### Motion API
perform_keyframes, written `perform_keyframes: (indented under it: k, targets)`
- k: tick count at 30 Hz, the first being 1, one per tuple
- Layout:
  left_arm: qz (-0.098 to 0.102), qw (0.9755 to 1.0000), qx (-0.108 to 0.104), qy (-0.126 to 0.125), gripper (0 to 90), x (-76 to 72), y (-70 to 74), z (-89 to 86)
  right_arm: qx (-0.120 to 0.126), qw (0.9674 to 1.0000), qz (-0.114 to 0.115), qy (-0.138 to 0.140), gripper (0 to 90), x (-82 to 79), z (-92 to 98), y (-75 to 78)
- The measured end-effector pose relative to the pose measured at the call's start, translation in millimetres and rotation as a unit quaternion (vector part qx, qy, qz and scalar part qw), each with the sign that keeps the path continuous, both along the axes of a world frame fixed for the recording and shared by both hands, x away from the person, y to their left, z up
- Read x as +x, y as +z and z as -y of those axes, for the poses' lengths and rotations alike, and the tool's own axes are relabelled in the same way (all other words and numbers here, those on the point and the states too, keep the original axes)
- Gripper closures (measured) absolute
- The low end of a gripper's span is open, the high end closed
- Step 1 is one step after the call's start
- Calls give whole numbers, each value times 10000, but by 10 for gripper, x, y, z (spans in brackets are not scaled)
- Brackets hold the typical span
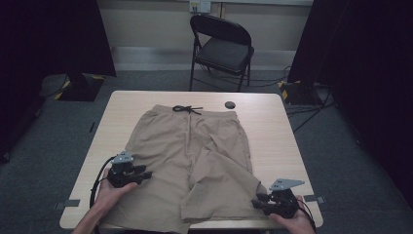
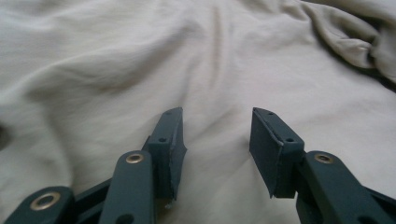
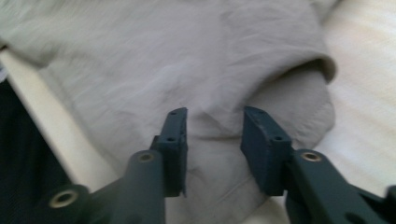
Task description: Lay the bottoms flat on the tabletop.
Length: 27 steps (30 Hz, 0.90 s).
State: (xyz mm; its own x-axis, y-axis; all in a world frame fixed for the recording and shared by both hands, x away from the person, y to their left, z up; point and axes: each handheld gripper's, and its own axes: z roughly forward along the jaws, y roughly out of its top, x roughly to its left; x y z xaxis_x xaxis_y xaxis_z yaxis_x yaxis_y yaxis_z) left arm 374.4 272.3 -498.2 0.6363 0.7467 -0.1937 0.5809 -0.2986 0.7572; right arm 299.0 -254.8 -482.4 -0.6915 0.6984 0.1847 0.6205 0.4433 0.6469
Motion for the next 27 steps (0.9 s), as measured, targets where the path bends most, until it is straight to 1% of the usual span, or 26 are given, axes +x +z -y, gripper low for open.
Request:
perform_keyframes:
  k: [1, 2, 3, 4, 5, 6, 7, 8, 9, 10, 11, 12, 13, 14, 15, 16, 17, 19, 20, 21, 22, 23, 24, 25, 26, 27]
  targets:
    - [34, 10000, 50, 49, 546, -3, 0, -19, -24, 10000, -50, 18, 566, -9, -16, 14]
    - [86, 9999, 68, 28, 546, 1, -4, -41, 192, 9998, 66, -50, 574, 2, -35, 43]
    - [111, 9999, 103, 36, 546, 6, -4, -54, 434, 9989, 159, -118, 583, 38, -41, 73]
    - [111, 9999, 103, 83, 547, 12, -5, -61, 626, 9975, 253, -218, 599, 90, -55, 112]
    - [130, 9998, 120, 125, 548, 21, -6, -69, 721, 9962, 375, -315, 605, 162, -76, 152]
    - [136, 9997, 118, 161, 548, 30, -8, -75, 753, 9951, 490, -408, 614, 249, -105, 192]
    - [136, 9997, 118, 161, 547, 30, -8, -75, 753, 9951, 490, -408, 614, 249, -105, 192]
    - [120, 9997, 79, 183, 547, 47, -10, -92, 764, 9940, 599, -505, 626, 349, -138, 229]
    - [90, 9997, -38, 223, 548, 66, -18, -111, 767, 9920, 739, -673, 647, 576, -201, 276]
    - [90, 9997, -38, 223, 547, 66, -18, -111, 767, 9920, 739, -673, 647, 576, -201, 276]
    - [68, 9997, -74, 227, 547, 77, -21, -128, 655, 9920, 751, -771, 658, 799, -269, 273]
    - [68, 9997, -74, 227, 547, 77, -21, -128, 618, 9922, 738, -797, 664, 909, -302, 248]
    - [57, 9996, -114, 238, 545, 84, -23, -133, 556, 9929, 652, -822, 666, 1009, -339, 215]
    - [57, 9996, -114, 238, 539, 84, -23, -133, 556, 9929, 652, -822, 666, 1009, -339, 215]
    - [37, 9996, -98, 258, 532, 86, -19, -138, 353, 9936, 582, -901, 668, 1176, -398, 121]
    - [37, 9996, -98, 258, 529, 86, -19, -138, 353, 9936, 582, -901, 668, 1176, -398, 121]
    - [31, 9996, -129, 248, 521, 89, -21, -142, 189, 9935, 486, -1014, 654, 1299, -428, 28]
    - [1, 9995, -186, 237, 502, 92, -23, -141, 0, 9925, 473, -1125, 638, 1392, -436, -40]
    - [1, 9995, -186, 237, 483, 92, -23, -141, 14, 9918, 507, -1174, 636, 1431, -426, -69]
    - [-4, 9995, -204, 235, 473, 93, -24, -138, 83, 9909, 527, -1239, 620, 1463, -408, -79]
    - [14, 9995, -207, 245, 466, 96, -27, -121, 63, 9898, 574, -1305, 616, 1492, -395, -85]
    - [31, 9994, -229, 248, 451, 97, -31, -106, -20, 9887, 615, -1370, 613, 1526, -383, -84]
    - [31, 9994, -229, 248, 441, 97, -31, -106, -20, 9887, 615, -1370, 613, 1526, -383, -84]
    - [66, 9994, -181, 296, 440, 93, -30, -82, -134, 9863, 649, -1510, 600, 1621, -353, -77]
    - [52, 9994, -184, 288, 427, 89, -30, -70, -201, 9850, 694, -1565, 601, 1667, -342, -79]
    - [69, 9994, -134, 306, 407, 81, -27, -56, -251, 9841, 697, -1612, 600, 1718, -327, -75]
